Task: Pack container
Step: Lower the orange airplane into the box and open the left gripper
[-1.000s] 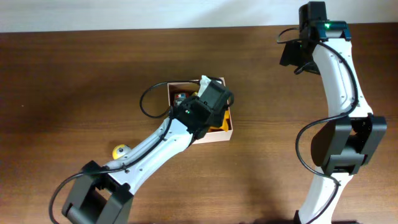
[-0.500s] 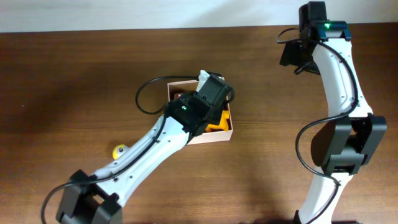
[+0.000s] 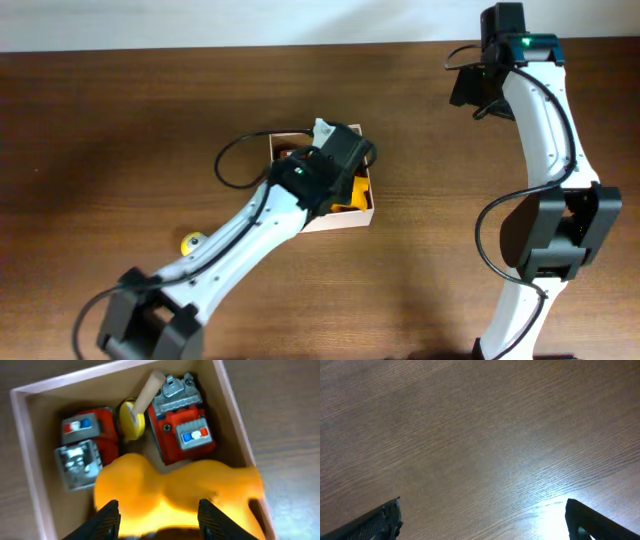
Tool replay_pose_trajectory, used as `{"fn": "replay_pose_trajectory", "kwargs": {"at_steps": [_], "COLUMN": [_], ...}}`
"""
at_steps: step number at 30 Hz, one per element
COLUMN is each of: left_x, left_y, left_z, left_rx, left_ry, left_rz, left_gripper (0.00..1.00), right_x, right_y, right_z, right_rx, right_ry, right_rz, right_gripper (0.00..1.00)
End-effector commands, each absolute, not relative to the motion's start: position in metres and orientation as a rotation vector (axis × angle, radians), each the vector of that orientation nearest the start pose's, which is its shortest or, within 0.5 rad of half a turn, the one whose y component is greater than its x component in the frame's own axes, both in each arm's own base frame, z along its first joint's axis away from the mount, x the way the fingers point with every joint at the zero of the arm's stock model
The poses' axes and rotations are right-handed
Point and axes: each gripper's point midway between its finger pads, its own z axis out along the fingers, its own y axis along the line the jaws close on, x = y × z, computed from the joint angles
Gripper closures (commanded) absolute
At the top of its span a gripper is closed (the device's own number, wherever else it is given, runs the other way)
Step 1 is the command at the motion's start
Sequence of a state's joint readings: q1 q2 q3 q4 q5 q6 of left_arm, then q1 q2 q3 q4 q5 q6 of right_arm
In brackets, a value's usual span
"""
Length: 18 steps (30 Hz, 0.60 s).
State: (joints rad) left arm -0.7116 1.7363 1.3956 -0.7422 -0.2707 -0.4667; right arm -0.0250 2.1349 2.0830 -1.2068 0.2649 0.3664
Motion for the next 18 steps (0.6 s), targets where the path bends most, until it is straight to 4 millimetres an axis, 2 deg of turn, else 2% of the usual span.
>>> {"fn": "replay_pose_trajectory", "kwargs": {"at_steps": [1, 5, 9, 14, 18], "left_x": [0.36, 0.363, 0.361, 0.356, 0.363], "left_y": [-0.248, -0.251, -0.252, -0.258, -0.26], "left_z": [0.107, 0.077, 0.06, 0.057, 0.06], "left_rx": [0.229, 0.242, 0.256, 0.27, 0.261], "left_ry": [2.619, 2.659, 2.696, 2.721, 2.697], "left_rz": [-0.012, 0.027, 0.045, -0.003, -0.02], "left_gripper": [0.48, 0.48, 0.48, 0.48, 0.48], "right_x": [0.481, 0.481, 0.481, 0.481, 0.481], "right_y": [-0.06, -0.06, -0.06, -0.06, -0.06], "right_z": [0.154, 0.154, 0.154, 0.154, 0.154], "right_rx": [0.609, 0.609, 0.609, 0.609, 0.609], "right_ry": [2.711, 2.711, 2.711, 2.711, 2.711], "right_rz": [-0.303, -0.303, -0.303, -0.303, -0.303], "right_gripper": [0.01, 0.01, 0.01, 0.01, 0.01]}}
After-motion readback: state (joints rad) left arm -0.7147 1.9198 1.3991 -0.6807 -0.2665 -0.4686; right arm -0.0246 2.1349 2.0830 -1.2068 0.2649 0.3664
